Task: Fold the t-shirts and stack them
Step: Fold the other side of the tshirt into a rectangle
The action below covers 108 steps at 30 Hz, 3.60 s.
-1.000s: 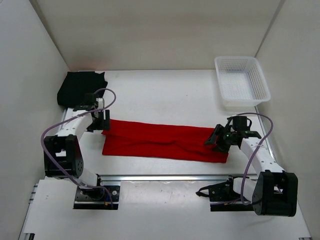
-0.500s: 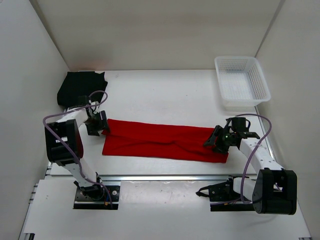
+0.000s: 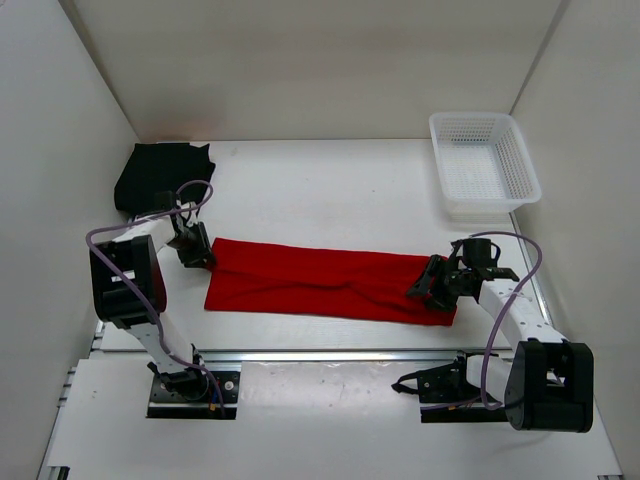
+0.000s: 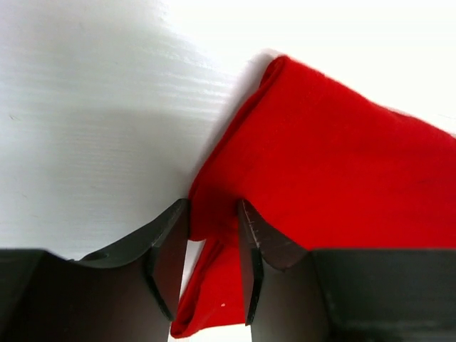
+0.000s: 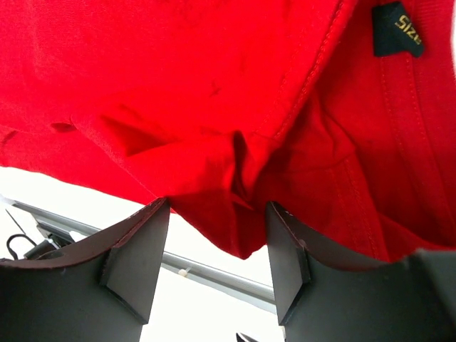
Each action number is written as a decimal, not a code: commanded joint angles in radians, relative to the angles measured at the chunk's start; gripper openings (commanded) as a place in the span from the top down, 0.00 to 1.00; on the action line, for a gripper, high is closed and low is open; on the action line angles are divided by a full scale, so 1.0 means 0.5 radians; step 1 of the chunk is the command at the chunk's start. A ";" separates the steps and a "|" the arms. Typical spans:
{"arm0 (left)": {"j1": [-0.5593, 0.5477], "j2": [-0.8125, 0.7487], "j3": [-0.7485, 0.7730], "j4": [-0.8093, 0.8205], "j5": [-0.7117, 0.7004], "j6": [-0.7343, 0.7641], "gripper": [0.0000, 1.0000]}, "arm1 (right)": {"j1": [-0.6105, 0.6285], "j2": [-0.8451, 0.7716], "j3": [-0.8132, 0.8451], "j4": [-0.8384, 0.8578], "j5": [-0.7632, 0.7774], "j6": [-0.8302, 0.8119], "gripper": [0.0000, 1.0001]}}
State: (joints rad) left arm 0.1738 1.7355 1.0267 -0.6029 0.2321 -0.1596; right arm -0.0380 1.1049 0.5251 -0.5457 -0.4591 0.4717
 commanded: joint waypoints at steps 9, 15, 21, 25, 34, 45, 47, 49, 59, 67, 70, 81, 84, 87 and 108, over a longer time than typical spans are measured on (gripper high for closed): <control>-0.013 -0.152 -0.078 -0.067 0.066 -0.006 0.78 | -0.025 -0.084 0.073 -0.218 0.047 -0.155 0.47; -0.007 -0.152 -0.026 -0.073 0.039 0.003 0.83 | 0.051 -0.032 0.070 -0.179 0.053 -0.115 0.50; -0.013 -0.170 -0.023 -0.095 0.030 0.025 0.78 | 0.064 -0.013 0.079 -0.022 0.056 -0.090 0.51; -0.019 -0.185 -0.029 -0.113 -0.016 0.040 0.68 | 0.076 0.030 0.164 -0.108 0.145 -0.225 0.48; -0.022 -0.173 -0.065 -0.077 -0.026 0.025 0.70 | 0.153 0.091 0.128 -0.059 0.115 -0.266 0.39; -0.028 -0.161 -0.056 -0.061 -0.019 0.000 0.90 | 0.092 0.122 0.119 -0.031 -0.063 -0.179 1.00; -0.025 -0.155 -0.029 -0.067 -0.001 -0.009 0.94 | 0.079 0.125 0.155 -0.022 -0.100 -0.164 1.00; -0.025 -0.149 -0.007 -0.073 -0.010 0.003 0.97 | 0.039 0.125 0.241 -0.019 -0.116 -0.176 1.00; -0.025 -0.099 0.204 -0.086 -0.007 0.040 1.00 | 0.024 0.483 0.707 0.082 -0.245 -0.183 1.00; -0.044 0.161 0.560 -0.037 0.296 -0.073 1.00 | -0.007 0.873 1.186 0.248 -0.251 -0.130 1.00; -0.059 0.293 0.722 0.009 0.428 -0.153 1.00 | -0.056 1.008 1.361 0.343 -0.242 -0.066 1.00; -0.068 0.450 0.899 0.083 0.631 -0.227 1.00 | -0.047 1.285 1.825 0.156 -0.217 -0.140 1.00; -0.044 0.392 0.718 0.028 0.634 -0.157 1.00 | -0.074 1.156 1.616 0.214 -0.269 -0.100 1.00; -0.025 0.337 0.567 -0.067 0.530 -0.071 1.00 | -0.139 0.972 1.408 0.177 -0.287 -0.106 1.00; 0.042 0.300 0.683 -0.184 0.429 0.025 1.00 | -0.402 0.460 0.815 0.122 -0.570 0.023 1.00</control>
State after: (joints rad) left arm 0.1745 1.9347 1.3483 -0.6933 0.4515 -0.1642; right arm -0.2077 1.3598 0.9138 -0.4896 -0.6956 0.4675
